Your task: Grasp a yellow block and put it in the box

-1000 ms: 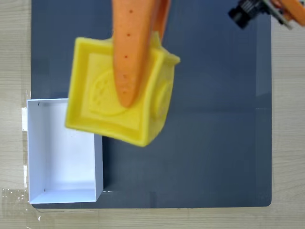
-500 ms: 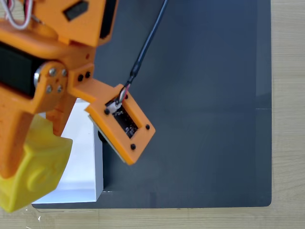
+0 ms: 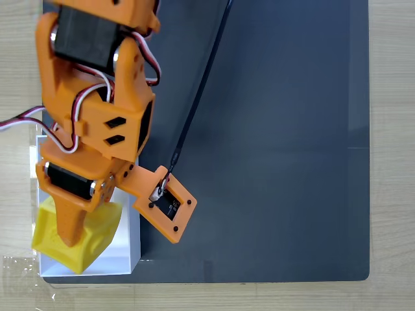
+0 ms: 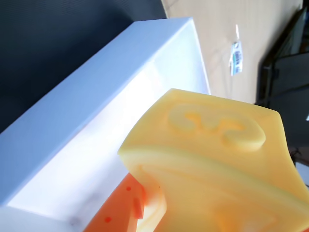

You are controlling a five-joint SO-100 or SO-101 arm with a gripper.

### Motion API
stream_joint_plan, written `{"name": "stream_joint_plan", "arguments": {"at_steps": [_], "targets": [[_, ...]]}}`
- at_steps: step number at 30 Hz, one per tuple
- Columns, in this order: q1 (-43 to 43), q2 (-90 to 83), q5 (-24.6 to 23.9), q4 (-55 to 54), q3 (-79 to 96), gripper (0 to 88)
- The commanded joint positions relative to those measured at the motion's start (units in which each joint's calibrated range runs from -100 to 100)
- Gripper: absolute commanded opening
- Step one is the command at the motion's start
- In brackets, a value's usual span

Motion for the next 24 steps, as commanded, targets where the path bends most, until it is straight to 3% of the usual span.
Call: {"name": "stream_joint_plan", "arguments": {"at_steps": [1,7,16,24], "targets": [[1.3,0.63,0.19,-1.19,-4.02,16.6],[2.48,2.75,0.24,-0.58,-4.02,18.0],[2.48,2.58,0.29,-0.4,-4.02,42.4],[1.97,0.8,0.29,-0.32,-3.93,43.7]]}}
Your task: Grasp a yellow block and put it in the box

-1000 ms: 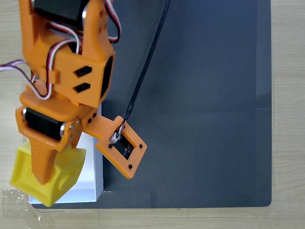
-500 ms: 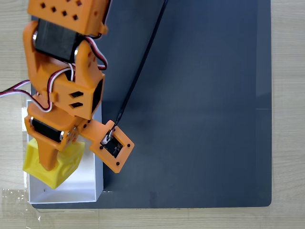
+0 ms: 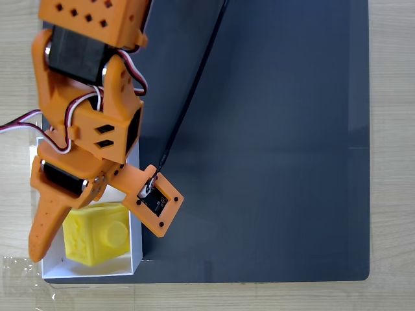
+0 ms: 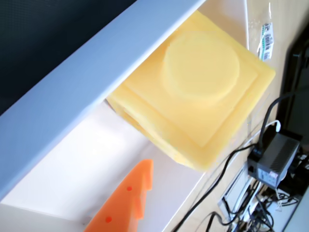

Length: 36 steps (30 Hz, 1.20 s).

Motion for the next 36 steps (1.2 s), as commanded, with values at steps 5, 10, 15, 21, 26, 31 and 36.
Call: {"name": "stream_joint_plan", "arguments": {"at_steps": [5,10,15,21,26,31,36], "targets": [[-2.04,-9.77,-0.18,-0.23,-2.4,43.7],[-4.9,-18.5,-0.29,1.87,-2.4,43.7],[-7.0,-28.33,-0.34,10.5,-2.4,43.1],[-7.25,-39.01,-0.34,19.06,-2.4,21.3],[-9.11,-46.63,-0.34,21.59,-1.4,0.5],[-15.0,-55.28,0.24,21.06,5.29,2.0],[-23.33,-65.95,1.13,21.67,14.07,2.0]]}}
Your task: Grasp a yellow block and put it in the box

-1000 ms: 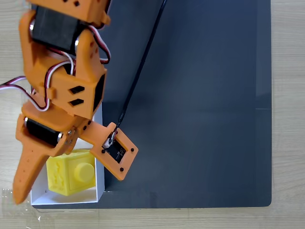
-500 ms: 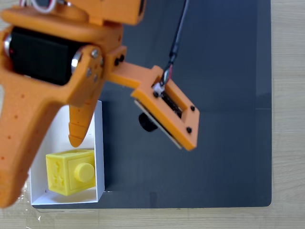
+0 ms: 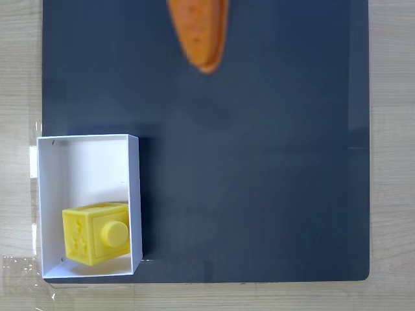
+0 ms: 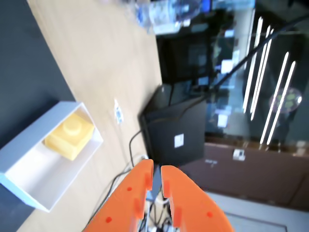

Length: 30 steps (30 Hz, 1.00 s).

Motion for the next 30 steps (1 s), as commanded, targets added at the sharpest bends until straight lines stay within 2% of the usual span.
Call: {"name": "stream_joint_plan", "arguments": {"at_steps": [1,9,17,22,30], "targets": [[-3.65,-8.32,2.18,0.12,6.57,2.0],[-5.76,-34.93,7.74,1.52,38.87,2.0],[-7.19,-56.88,9.26,18.97,60.67,2.1],[-6.85,-57.9,8.95,26.83,69.17,2.7],[-6.52,-57.9,9.37,22.2,81.11,2.2]]}}
